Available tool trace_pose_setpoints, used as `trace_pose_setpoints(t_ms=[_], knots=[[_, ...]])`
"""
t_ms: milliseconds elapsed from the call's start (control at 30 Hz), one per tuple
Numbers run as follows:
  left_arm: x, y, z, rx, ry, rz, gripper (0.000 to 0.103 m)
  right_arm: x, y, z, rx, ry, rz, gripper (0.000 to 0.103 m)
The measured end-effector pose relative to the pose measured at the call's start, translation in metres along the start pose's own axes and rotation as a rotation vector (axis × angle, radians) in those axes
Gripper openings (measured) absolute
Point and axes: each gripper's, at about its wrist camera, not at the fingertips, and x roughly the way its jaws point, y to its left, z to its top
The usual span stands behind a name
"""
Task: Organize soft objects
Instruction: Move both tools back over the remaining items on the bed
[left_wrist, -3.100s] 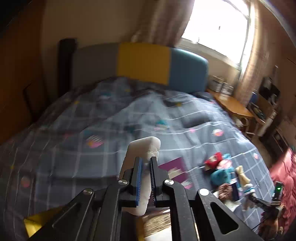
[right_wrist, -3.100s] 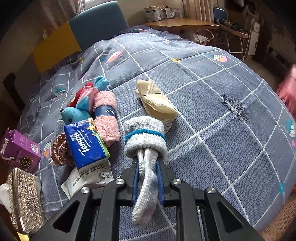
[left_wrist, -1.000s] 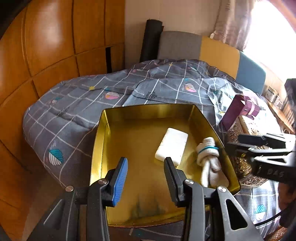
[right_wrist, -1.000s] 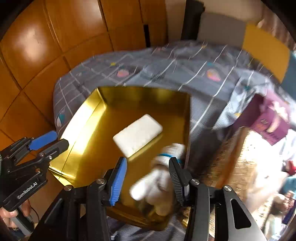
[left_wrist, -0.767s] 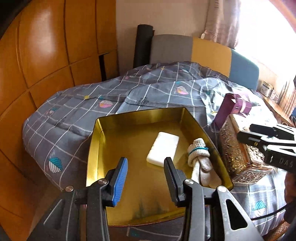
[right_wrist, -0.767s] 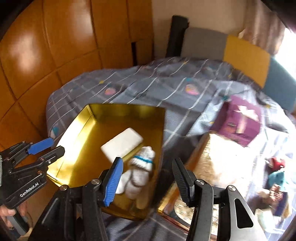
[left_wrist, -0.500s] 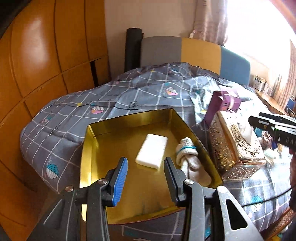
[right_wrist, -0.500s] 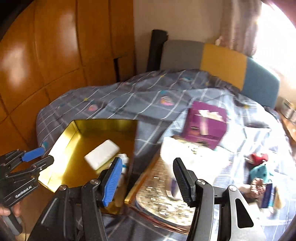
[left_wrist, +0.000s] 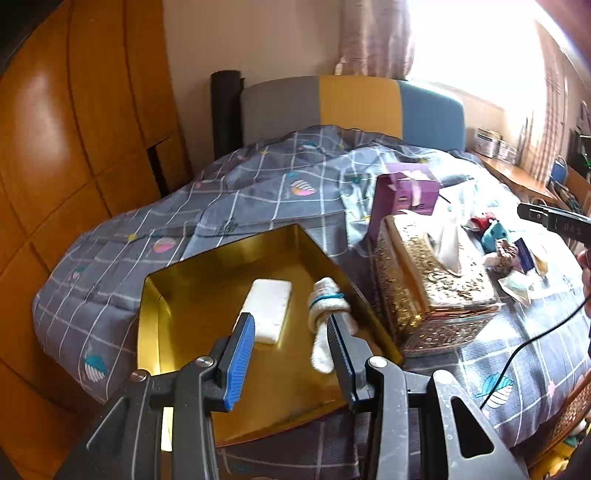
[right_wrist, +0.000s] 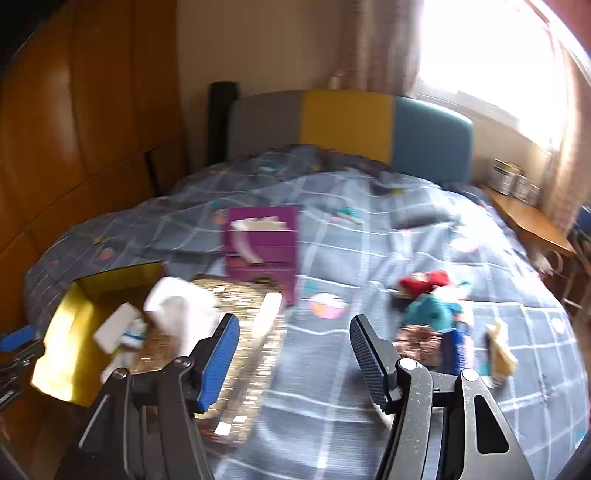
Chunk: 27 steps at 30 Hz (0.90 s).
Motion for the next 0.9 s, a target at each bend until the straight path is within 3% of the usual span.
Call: trace_pose_setpoints(t_ms=[433,633,767,900], knots=[[-0.008,-0.065,0.02,0.166,-0.036,-0.075,0.041,-0.004,-0.156,-0.02,0.251,-0.023,-0.311,0.07],[-0.015,-0.103,0.037,0.229,-0.059,-0.174,0.041,0.009,-0.226,-0.054,0.421,0.018,-0.444,0.071],[-0.011,-0.139,0.054,0.277,-0.044,-0.256,0.041,0.008,-0.265,-0.076,0.642,0.061,-0.418,0.071],[0.001,-0.191,0.061,0.366,0.004,-0.344,0.041,0.006,-0.277,-0.089,0.733,0.091,-0.401,0.071]])
